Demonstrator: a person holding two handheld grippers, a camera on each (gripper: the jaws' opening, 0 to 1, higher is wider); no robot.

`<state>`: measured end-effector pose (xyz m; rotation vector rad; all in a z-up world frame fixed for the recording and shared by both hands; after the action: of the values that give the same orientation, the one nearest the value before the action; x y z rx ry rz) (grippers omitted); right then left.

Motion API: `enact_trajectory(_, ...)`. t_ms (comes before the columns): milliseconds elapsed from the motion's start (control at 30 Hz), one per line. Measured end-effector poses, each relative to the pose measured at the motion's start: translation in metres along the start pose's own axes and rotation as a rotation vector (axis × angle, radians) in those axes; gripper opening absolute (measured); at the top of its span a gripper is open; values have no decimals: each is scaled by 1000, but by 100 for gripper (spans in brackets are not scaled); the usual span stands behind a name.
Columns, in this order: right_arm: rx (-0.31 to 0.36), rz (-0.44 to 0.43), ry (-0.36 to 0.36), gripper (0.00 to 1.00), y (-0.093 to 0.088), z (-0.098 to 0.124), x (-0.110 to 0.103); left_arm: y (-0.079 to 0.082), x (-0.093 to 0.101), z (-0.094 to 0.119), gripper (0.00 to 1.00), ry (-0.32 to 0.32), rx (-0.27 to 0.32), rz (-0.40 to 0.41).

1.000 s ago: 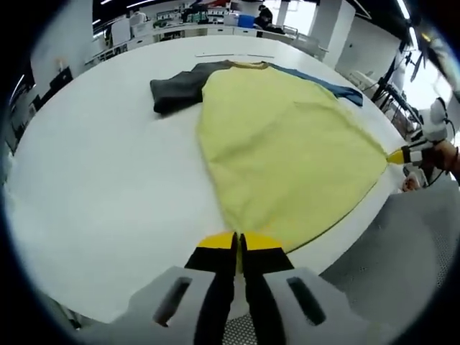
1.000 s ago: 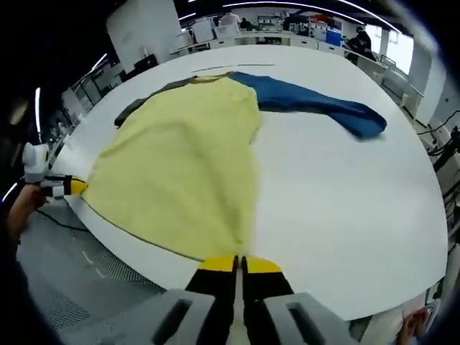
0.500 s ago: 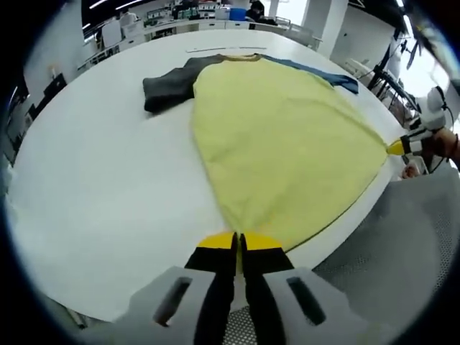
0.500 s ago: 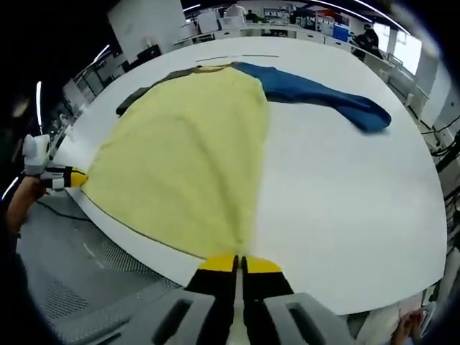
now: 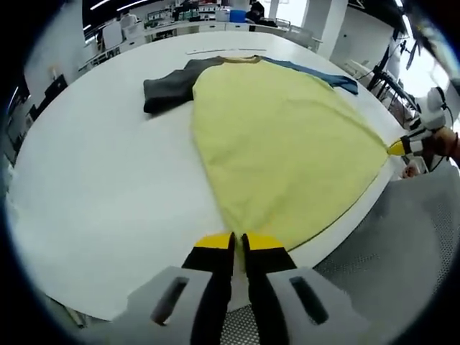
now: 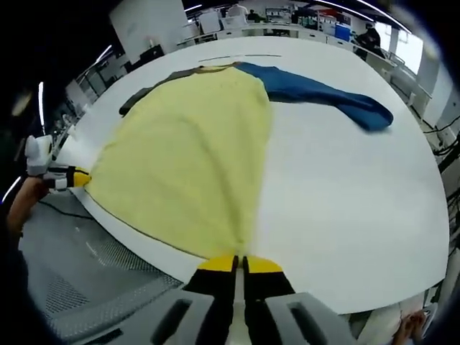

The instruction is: Fold the garment on the visible template until the final outline fits inside the template.

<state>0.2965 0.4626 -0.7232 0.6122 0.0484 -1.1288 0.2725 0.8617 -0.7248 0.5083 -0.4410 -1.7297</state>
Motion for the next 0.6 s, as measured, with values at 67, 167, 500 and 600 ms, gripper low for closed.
enact_trajectory(67, 21, -7, -15, 13, 2, 4, 2, 3, -1, 1, 23, 6, 26, 16)
enact_trajectory(167, 59, -14, -18, 30, 9, 8, 6, 8, -2, 2, 35, -16, 75, 70)
enact_trajectory(500, 193, -41, 6, 59, 37, 17, 22, 22, -6, 4, 71, -24, 178, 107)
enact_trajectory(600, 232, -69, 4, 60, 49, 22, 35, 24, -5, 3, 80, -35, 189, 102)
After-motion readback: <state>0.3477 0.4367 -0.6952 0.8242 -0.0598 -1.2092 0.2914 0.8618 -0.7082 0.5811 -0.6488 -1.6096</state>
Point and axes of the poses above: the point that each gripper's makers call its tool centre point, and the gripper's own axes: z roughly backward along the fingers, x roughly to its right, y roughly out of its top, the point moved 6 cm from there along z, roughly backward along the fingers, and after that the axes turned 12 degrees about y, right-handed, at the moved point
